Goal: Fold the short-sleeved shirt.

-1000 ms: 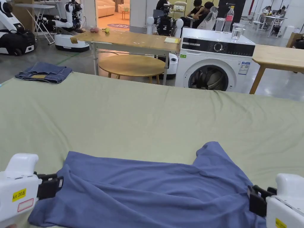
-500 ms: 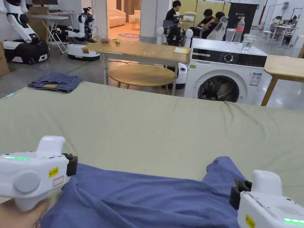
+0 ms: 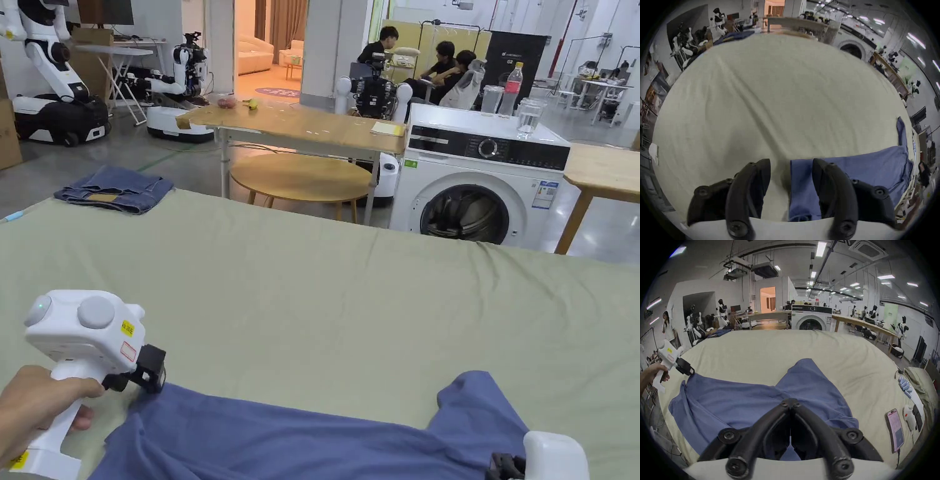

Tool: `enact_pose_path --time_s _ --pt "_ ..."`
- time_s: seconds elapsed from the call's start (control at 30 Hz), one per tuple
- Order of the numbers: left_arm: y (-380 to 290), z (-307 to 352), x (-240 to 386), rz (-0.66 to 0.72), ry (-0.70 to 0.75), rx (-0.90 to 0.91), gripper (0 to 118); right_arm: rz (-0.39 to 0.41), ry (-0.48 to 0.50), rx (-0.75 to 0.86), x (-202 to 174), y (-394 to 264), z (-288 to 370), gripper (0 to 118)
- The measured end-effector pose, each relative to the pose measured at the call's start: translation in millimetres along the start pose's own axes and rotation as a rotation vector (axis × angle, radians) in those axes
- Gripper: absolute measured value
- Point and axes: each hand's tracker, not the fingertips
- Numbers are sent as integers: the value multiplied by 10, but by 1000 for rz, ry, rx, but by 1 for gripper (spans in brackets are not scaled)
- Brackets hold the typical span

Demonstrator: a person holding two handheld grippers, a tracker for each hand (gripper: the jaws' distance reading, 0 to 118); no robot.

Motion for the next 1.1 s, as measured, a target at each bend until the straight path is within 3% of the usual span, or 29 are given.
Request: enact_pose_path --time_s 0.2,0.33,0.4,0.5,0.63,0.7,0.77,0.8,0.9,1.1 --pt "-61 -152 215 -39 76 -17 49 1 -15 -34 69 -51 -79 0" --pt "-175 -161 457 -173 101 21 9 -14 -17 -55 125 -73 -139 0" --pt "-199 -123 486 -183 108 27 0 -25 -24 -66 173 -37 -170 0" --pt "-220 -38 380 -141 67 70 0 -58 -26 -68 287 113 -215 0" --pt "-273 190 317 -142 29 144 0 -35 -37 -109 485 440 -442 0" --pt "-300 300 301 -136 22 189 0 -38 -50 -155 619 607 -650 14" --pt "-337 397 285 -125 5 215 0 -53 -64 -199 758 737 -885 50" --pt "-360 433 282 -122 4 233 0 -50 -71 -239 818 793 -1020 62" --pt "-397 474 289 -116 -1 251 0 -20 -82 -321 941 883 -1409 62" --pt "-427 430 324 -115 0 241 0 -97 1 -479 1052 881 -1961 62"
